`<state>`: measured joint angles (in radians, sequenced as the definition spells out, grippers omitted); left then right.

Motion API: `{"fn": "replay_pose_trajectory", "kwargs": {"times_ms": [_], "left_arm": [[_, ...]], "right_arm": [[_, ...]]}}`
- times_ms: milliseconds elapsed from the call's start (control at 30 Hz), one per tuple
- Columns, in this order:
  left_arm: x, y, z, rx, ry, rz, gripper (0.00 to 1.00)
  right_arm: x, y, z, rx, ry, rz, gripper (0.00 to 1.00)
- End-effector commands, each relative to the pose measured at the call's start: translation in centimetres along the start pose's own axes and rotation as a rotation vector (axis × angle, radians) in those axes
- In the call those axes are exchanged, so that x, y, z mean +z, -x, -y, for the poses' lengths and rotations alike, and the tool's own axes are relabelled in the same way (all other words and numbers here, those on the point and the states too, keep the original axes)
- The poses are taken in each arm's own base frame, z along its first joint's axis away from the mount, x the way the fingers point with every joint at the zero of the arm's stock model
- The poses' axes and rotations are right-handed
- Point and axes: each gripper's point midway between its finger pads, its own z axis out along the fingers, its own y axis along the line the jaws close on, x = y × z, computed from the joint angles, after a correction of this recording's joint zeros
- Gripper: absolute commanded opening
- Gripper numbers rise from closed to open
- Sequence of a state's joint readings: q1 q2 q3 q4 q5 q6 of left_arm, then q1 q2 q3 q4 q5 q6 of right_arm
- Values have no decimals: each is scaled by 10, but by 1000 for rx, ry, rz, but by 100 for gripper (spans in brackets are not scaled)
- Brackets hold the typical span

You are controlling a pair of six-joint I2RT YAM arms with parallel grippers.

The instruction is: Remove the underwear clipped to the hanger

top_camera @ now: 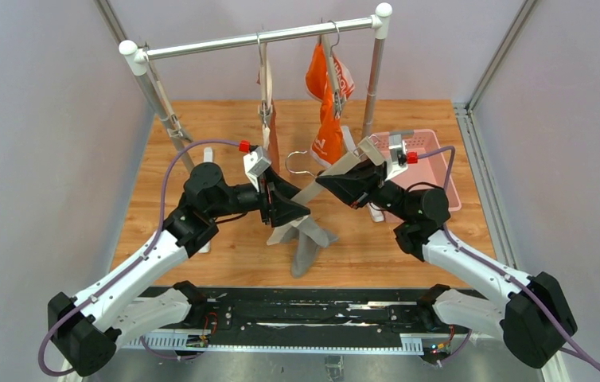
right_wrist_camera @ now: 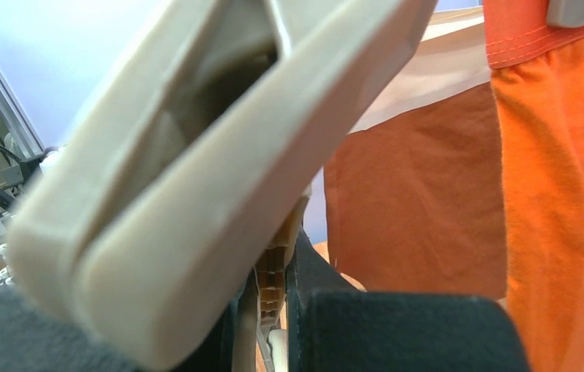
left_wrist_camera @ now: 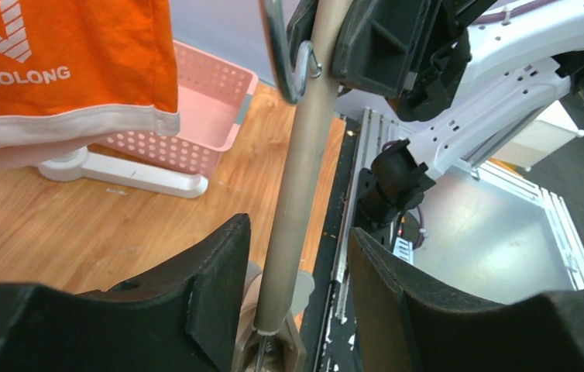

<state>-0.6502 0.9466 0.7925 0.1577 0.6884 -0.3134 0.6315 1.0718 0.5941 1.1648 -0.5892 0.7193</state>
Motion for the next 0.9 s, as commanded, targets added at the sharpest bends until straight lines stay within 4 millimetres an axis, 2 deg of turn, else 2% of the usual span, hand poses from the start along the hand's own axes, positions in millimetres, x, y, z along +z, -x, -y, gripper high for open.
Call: {"fn": "replay_pose_trajectory", "kwargs": {"times_ms": [0, 233, 367, 400, 433, 533, 600, 633, 667, 700, 733, 800, 867], "left_arm": [[-6, -6, -6, 31, 52, -24, 56], [-11, -18, -12, 26, 84, -48, 61], [-11, -18, -11, 31, 78, -37, 59], [-11, -17, -9, 35, 67, -34, 54], [-11, -17, -7, 38, 55, -36, 45], [-10, -17, -3, 43, 27, -45, 9], [-10, -17, -3, 43, 28, -45, 1], [-11, -16, -3, 45, 30, -43, 2], [-11, -15, -2, 48, 32, -39, 9], [-12, -14, -2, 52, 33, -34, 24], [-13, -11, 0, 59, 31, -26, 35], [-15, -5, 3, 72, 30, -8, 45], [-18, 3, 7, 91, 30, 13, 49]], "right_arm": [[5, 34, -15, -75, 34, 93, 0], [3, 40, -23, -72, 47, 102, 1], [2, 40, -23, -73, 37, 98, 1], [1, 38, -21, -72, 32, 94, 1], [1, 38, -20, -70, 27, 92, 1], [0, 35, -18, -64, 16, 87, 1], [0, 32, -16, -60, 9, 83, 1], [0, 32, -15, -57, 8, 80, 1], [-1, 31, -15, -57, 6, 79, 1], [-1, 31, -15, -56, 6, 77, 1], [-1, 30, -15, -56, 6, 75, 1], [-1, 30, -14, -56, 3, 71, 1], [-1, 30, -14, -59, 0, 68, 1]]}}
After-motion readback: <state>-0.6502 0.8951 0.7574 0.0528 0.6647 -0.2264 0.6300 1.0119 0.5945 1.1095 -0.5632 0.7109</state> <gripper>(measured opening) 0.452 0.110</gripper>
